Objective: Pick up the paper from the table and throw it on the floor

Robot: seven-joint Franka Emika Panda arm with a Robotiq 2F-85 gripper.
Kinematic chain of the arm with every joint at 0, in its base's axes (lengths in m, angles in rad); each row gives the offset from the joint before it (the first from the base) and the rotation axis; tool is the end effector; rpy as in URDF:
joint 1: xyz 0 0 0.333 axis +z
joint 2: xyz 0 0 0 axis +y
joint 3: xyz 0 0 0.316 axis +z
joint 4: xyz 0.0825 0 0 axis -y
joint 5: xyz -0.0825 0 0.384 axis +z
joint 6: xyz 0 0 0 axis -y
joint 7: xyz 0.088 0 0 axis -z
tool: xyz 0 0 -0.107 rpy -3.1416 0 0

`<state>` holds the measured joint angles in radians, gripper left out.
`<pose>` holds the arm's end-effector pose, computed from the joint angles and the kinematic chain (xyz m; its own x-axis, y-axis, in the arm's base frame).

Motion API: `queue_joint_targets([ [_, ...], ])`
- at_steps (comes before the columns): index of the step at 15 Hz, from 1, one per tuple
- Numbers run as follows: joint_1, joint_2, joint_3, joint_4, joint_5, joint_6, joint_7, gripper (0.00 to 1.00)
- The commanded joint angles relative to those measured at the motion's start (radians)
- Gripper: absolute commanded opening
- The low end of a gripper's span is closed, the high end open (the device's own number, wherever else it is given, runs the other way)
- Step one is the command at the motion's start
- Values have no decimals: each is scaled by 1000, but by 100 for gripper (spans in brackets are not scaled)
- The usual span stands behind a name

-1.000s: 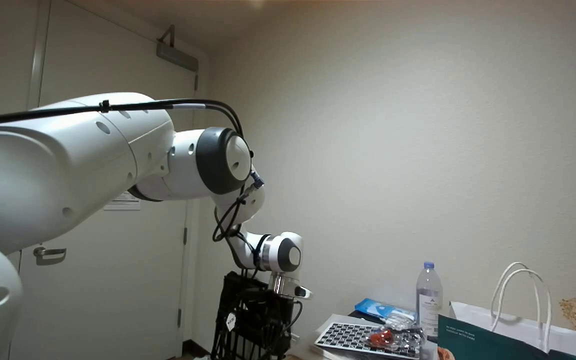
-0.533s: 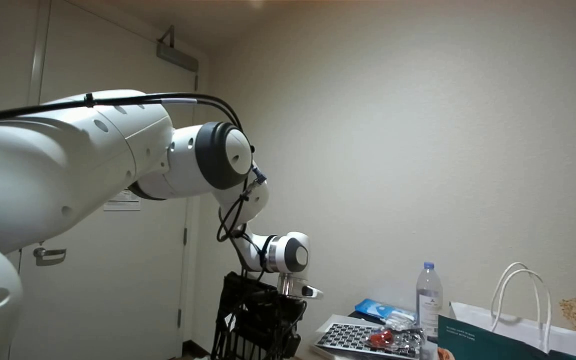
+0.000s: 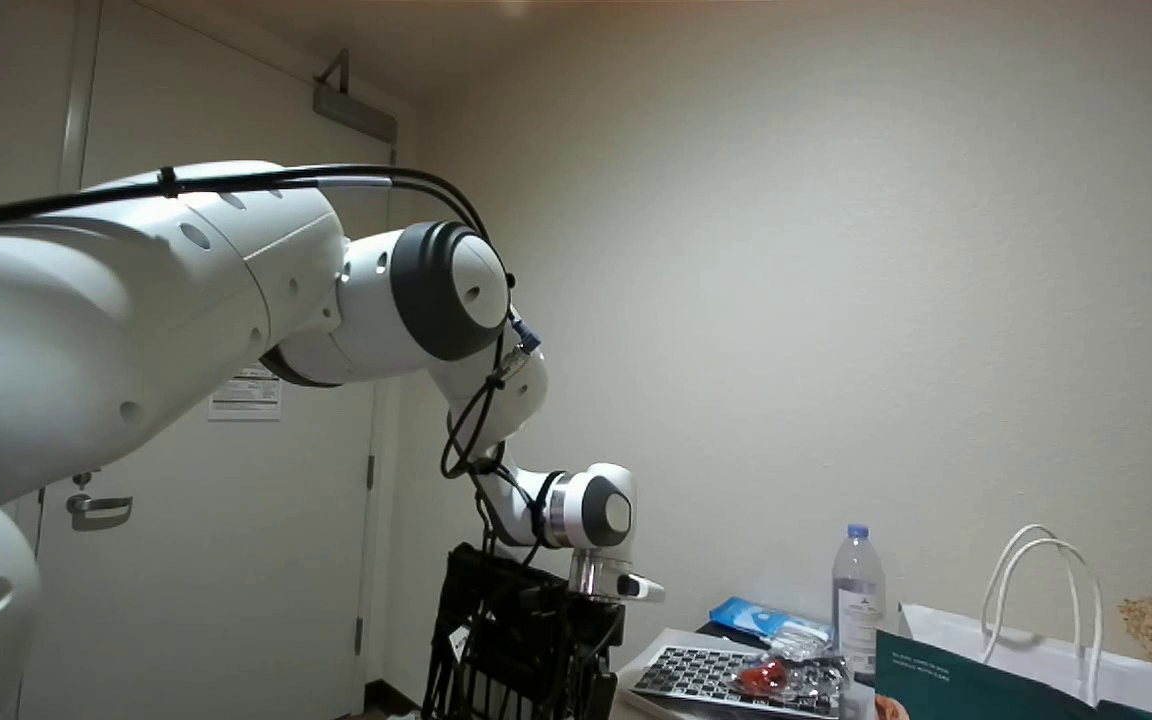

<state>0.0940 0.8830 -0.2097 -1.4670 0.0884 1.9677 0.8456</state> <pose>0.6702 -0.0534 0.1358 0.5386 -0.8269 -0.1617 -0.7604 -0.5597 0.3295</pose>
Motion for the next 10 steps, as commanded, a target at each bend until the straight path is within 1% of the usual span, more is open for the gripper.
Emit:
queue_joint_targets([
  [1,-15,5,21,12,-20,-3,12,62],
  [5,-11,8,24,19,-25,-3,12,86],
  [6,-11,5,26,18,-25,1,11,93],
  [8,-10,-4,28,13,-25,9,6,100],
  [10,-6,-20,31,1,-25,18,3,100],
])
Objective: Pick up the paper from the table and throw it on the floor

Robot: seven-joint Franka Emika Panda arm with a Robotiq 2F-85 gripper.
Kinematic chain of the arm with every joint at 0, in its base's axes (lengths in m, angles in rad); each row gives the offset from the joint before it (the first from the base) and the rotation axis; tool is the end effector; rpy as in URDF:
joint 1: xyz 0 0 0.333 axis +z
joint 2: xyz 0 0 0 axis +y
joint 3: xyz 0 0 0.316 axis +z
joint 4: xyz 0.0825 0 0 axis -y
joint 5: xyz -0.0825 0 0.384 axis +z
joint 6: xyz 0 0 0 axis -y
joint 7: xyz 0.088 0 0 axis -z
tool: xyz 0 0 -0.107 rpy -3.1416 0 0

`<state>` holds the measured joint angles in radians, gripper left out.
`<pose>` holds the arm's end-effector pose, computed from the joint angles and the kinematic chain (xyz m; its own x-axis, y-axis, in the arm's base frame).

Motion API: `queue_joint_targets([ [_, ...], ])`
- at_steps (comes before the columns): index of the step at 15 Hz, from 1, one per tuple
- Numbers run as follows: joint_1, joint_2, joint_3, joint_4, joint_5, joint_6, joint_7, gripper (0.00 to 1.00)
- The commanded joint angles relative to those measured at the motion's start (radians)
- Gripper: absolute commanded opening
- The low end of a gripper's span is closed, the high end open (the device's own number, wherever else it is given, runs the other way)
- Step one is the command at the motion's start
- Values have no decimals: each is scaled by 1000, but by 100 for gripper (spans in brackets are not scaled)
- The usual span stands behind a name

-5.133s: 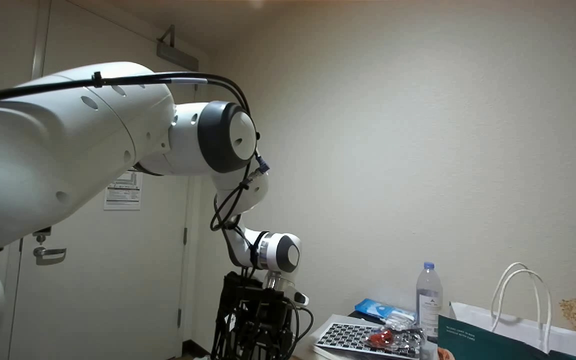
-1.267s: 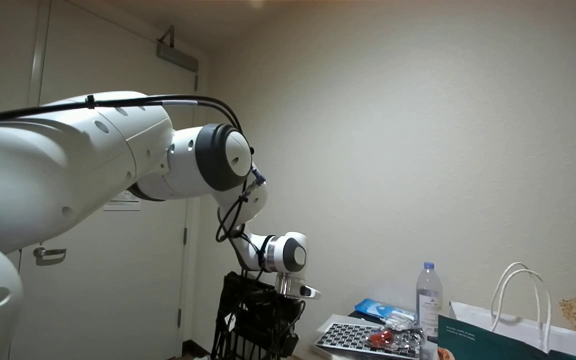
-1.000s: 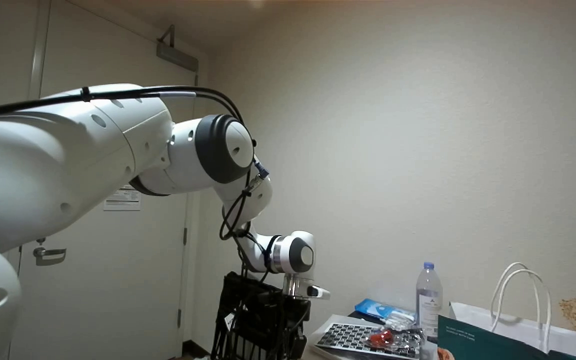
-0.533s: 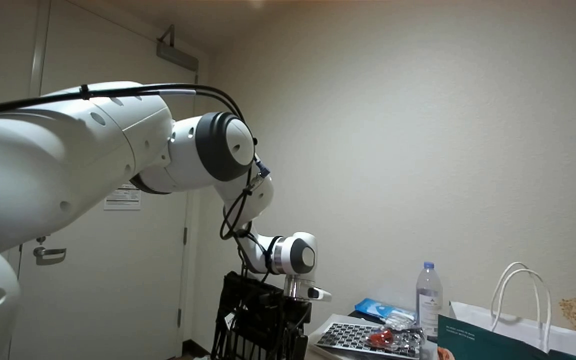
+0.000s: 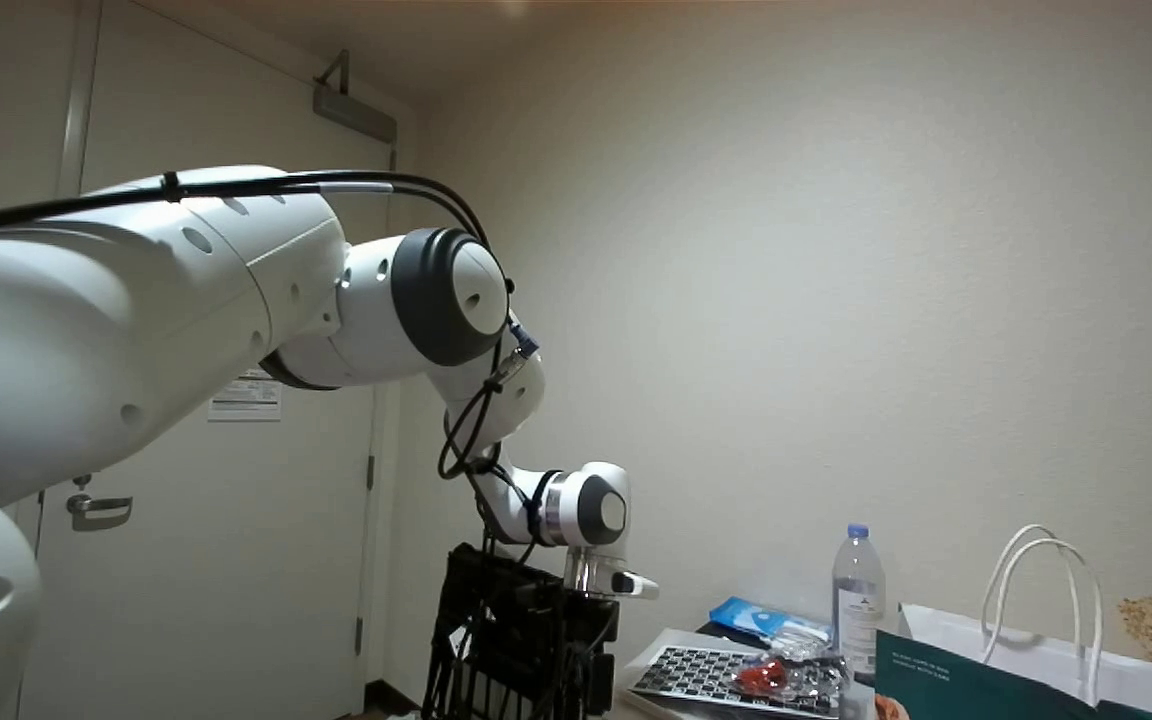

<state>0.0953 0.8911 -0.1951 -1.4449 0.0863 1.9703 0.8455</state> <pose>0.6767 -0.0434 0.1375 0.5539 -0.8170 -0.1601 -0.7563 -0.5742 0.3136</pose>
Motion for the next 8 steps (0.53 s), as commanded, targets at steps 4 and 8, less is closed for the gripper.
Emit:
queue_joint_targets([
  [4,0,-67,28,-58,-24,50,-16,100],
  [8,-2,-102,51,-89,-15,87,-44,100],
])
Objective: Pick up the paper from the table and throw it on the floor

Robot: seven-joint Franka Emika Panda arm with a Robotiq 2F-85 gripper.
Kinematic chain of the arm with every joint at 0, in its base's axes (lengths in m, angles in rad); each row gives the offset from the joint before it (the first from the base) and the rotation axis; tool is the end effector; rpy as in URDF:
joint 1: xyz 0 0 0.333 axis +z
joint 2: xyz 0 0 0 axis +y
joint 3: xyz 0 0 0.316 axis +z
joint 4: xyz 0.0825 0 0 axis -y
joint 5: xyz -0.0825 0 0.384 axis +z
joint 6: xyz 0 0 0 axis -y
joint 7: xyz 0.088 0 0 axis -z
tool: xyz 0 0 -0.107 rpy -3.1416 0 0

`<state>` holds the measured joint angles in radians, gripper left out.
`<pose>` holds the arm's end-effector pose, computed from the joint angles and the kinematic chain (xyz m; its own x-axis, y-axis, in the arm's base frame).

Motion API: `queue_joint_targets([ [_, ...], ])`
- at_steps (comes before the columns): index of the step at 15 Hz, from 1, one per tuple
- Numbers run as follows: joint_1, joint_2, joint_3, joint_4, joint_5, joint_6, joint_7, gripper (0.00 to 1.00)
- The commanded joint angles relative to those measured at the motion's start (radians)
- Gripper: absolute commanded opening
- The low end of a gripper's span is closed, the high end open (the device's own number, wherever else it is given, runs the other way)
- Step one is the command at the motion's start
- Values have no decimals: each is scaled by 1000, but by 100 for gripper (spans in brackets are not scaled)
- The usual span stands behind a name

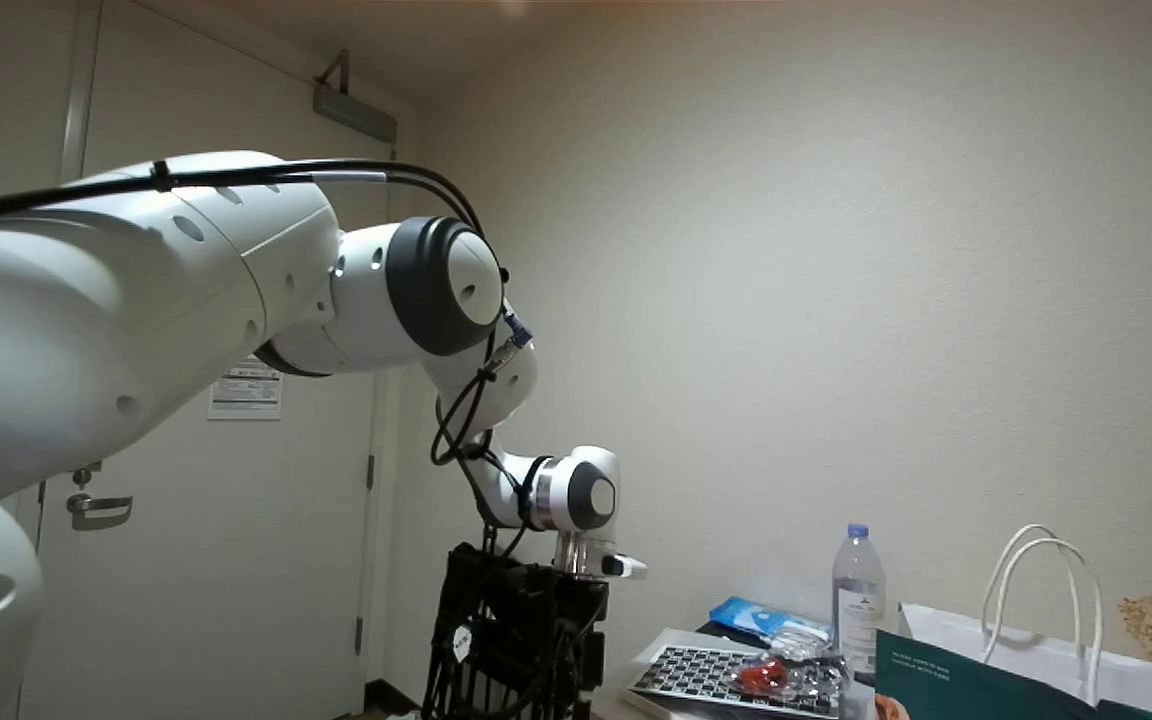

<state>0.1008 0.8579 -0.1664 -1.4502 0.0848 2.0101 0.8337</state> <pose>0.6866 -0.0230 0.1577 0.5945 -0.7912 -0.1430 -0.7518 -0.6101 0.2502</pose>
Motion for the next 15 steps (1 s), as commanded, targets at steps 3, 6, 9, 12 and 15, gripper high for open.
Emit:
queue_joint_targets([
  [3,-9,-91,38,-106,-9,68,-47,100],
  [6,-7,-44,37,-39,-7,34,-14,100],
  [9,-7,-50,39,-46,-7,35,-17,100],
  [12,-7,-50,39,-47,-7,35,-17,100],
  [15,-7,-50,39,-47,-7,35,-17,100],
])
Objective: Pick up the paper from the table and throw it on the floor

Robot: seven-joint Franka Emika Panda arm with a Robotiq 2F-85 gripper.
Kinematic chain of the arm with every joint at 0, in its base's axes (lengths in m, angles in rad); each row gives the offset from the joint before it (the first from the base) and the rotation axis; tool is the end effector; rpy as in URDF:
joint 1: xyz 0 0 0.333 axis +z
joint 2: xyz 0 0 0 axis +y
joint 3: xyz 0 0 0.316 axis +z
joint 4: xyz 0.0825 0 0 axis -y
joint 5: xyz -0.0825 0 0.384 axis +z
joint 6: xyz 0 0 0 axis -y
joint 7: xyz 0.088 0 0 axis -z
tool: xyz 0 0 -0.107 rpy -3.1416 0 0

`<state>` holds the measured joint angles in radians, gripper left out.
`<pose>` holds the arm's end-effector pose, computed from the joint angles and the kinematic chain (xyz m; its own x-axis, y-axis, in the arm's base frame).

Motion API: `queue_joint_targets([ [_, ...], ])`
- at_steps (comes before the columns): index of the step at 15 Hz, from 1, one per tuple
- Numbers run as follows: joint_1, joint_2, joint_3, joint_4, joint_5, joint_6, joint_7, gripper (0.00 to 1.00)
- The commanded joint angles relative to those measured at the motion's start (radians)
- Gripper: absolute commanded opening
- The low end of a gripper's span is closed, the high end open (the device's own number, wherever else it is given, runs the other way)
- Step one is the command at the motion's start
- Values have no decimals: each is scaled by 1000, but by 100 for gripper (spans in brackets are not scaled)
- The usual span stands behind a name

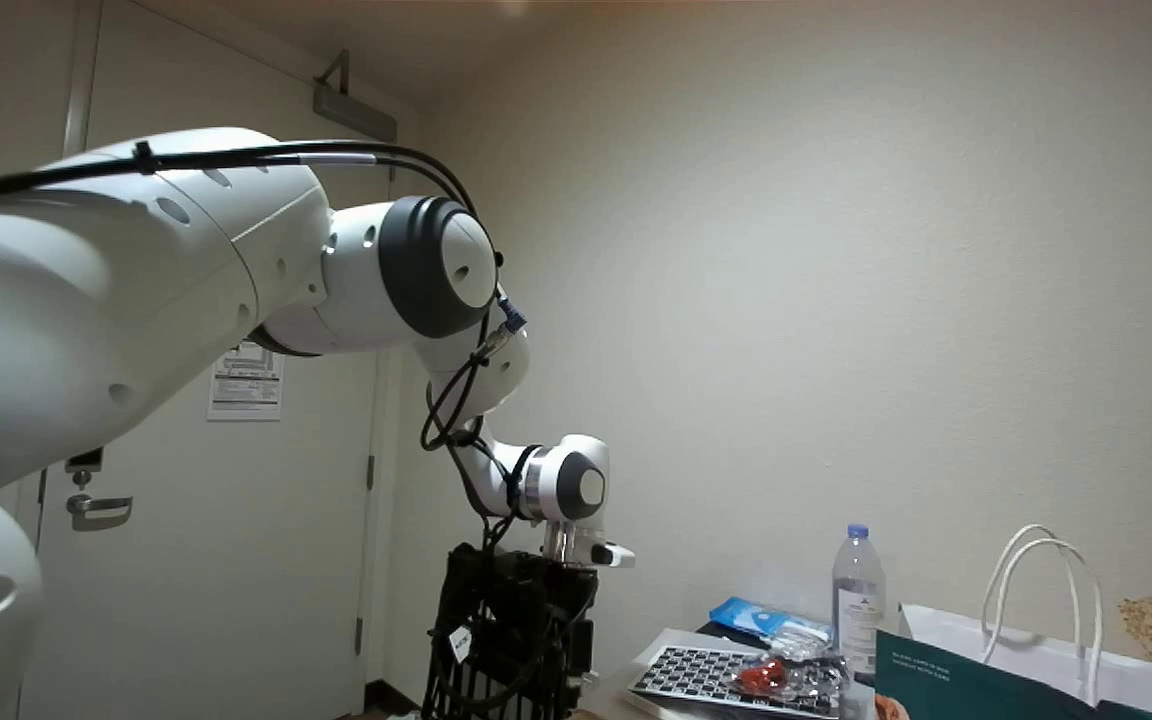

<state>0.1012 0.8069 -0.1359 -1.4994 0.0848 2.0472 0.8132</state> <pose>0.6839 -0.0063 0.1732 0.6285 -0.7641 -0.1452 -0.7367 -0.6447 0.2040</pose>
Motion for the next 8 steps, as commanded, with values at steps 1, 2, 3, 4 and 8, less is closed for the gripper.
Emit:
queue_joint_targets([
  [1,-7,1,8,3,-7,-2,4,100],
  [2,-7,1,8,3,-7,-2,4,100],
  [3,-7,1,8,3,-7,-2,4,100],
  [4,-2,7,-5,7,9,-7,71,100],
  [8,-10,21,-18,-12,43,-5,273,100],
])
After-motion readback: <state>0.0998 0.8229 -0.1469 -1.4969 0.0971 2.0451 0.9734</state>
